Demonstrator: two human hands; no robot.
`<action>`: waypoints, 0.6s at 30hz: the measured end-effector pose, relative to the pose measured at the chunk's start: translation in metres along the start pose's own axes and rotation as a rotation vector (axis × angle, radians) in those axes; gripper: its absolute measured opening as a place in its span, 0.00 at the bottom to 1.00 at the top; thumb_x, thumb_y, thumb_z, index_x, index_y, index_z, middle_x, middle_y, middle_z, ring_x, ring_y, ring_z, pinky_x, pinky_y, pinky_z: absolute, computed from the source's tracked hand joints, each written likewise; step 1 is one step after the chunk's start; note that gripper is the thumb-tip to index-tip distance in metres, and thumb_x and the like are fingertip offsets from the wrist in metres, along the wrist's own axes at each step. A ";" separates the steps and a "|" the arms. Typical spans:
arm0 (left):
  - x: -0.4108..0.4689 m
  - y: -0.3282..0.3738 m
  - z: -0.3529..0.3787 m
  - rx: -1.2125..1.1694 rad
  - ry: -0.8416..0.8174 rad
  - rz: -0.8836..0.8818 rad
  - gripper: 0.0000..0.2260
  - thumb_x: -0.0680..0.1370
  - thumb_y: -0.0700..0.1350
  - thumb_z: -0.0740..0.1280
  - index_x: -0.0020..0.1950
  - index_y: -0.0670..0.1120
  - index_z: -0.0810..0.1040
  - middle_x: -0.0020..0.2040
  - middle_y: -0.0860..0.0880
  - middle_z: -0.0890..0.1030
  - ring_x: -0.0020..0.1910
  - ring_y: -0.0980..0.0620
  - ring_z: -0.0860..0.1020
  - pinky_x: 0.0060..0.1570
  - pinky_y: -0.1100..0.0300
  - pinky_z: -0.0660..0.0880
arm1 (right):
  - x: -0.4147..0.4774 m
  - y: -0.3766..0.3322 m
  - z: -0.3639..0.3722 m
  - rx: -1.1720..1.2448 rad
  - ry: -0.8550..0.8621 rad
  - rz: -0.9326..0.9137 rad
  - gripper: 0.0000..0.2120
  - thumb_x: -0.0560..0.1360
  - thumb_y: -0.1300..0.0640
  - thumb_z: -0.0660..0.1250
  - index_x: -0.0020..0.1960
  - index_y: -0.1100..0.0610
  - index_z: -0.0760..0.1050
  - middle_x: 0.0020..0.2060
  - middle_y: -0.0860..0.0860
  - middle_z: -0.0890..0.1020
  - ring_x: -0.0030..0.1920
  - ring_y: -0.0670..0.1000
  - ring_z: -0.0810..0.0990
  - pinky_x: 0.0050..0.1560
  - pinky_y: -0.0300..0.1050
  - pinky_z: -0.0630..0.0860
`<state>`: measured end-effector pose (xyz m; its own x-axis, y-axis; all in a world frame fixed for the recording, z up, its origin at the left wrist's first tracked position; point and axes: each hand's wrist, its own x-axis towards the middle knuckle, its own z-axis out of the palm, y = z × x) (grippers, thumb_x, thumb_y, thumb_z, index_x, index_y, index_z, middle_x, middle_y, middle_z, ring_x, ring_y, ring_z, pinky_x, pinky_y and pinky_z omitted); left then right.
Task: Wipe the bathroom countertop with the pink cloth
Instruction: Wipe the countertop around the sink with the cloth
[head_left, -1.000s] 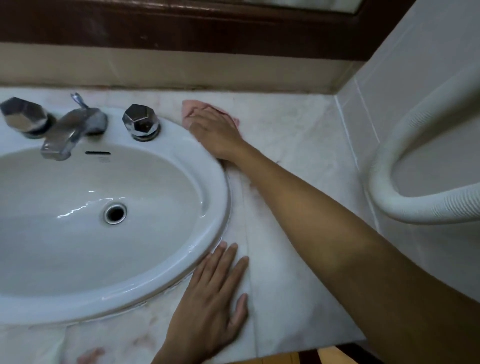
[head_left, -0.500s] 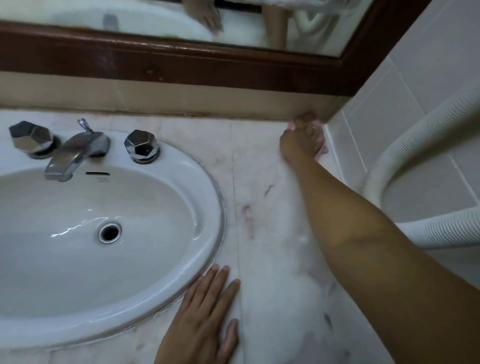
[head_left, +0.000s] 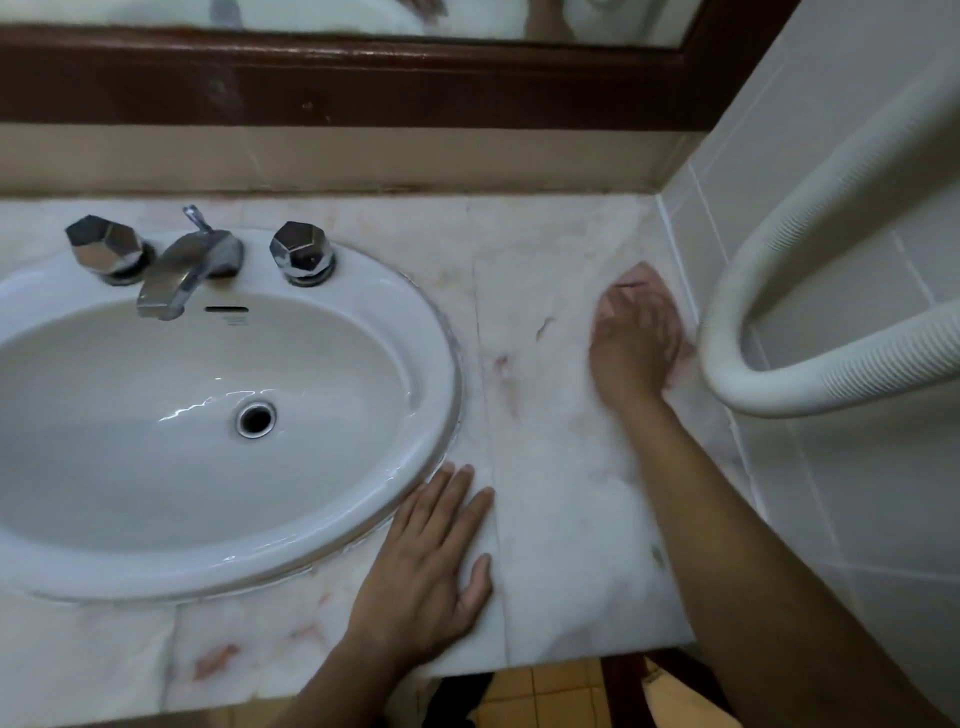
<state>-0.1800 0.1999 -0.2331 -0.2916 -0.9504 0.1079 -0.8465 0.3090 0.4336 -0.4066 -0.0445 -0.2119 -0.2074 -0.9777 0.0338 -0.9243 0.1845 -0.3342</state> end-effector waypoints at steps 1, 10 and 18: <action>-0.001 0.000 0.000 0.001 0.001 0.000 0.27 0.79 0.53 0.66 0.77 0.46 0.72 0.82 0.46 0.64 0.82 0.45 0.60 0.76 0.43 0.64 | -0.024 -0.012 0.009 0.036 -0.013 -0.117 0.23 0.79 0.57 0.59 0.72 0.57 0.75 0.74 0.61 0.73 0.77 0.64 0.67 0.77 0.62 0.57; 0.000 0.005 -0.003 0.019 -0.014 -0.014 0.28 0.78 0.51 0.67 0.78 0.46 0.72 0.82 0.46 0.64 0.82 0.45 0.60 0.76 0.42 0.65 | -0.091 0.072 -0.025 -0.011 -0.123 -0.403 0.24 0.83 0.51 0.53 0.75 0.55 0.73 0.75 0.56 0.73 0.77 0.58 0.69 0.79 0.51 0.57; 0.002 0.002 0.001 0.019 -0.011 -0.008 0.27 0.79 0.52 0.66 0.77 0.46 0.72 0.82 0.46 0.65 0.83 0.46 0.60 0.77 0.44 0.63 | 0.104 -0.019 0.000 -0.003 -0.027 0.049 0.22 0.82 0.48 0.54 0.73 0.49 0.73 0.77 0.54 0.68 0.80 0.59 0.61 0.78 0.61 0.54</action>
<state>-0.1830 0.1987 -0.2328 -0.2895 -0.9525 0.0944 -0.8571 0.3018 0.4176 -0.4108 -0.1494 -0.2019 -0.2439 -0.9698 -0.0084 -0.9142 0.2328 -0.3316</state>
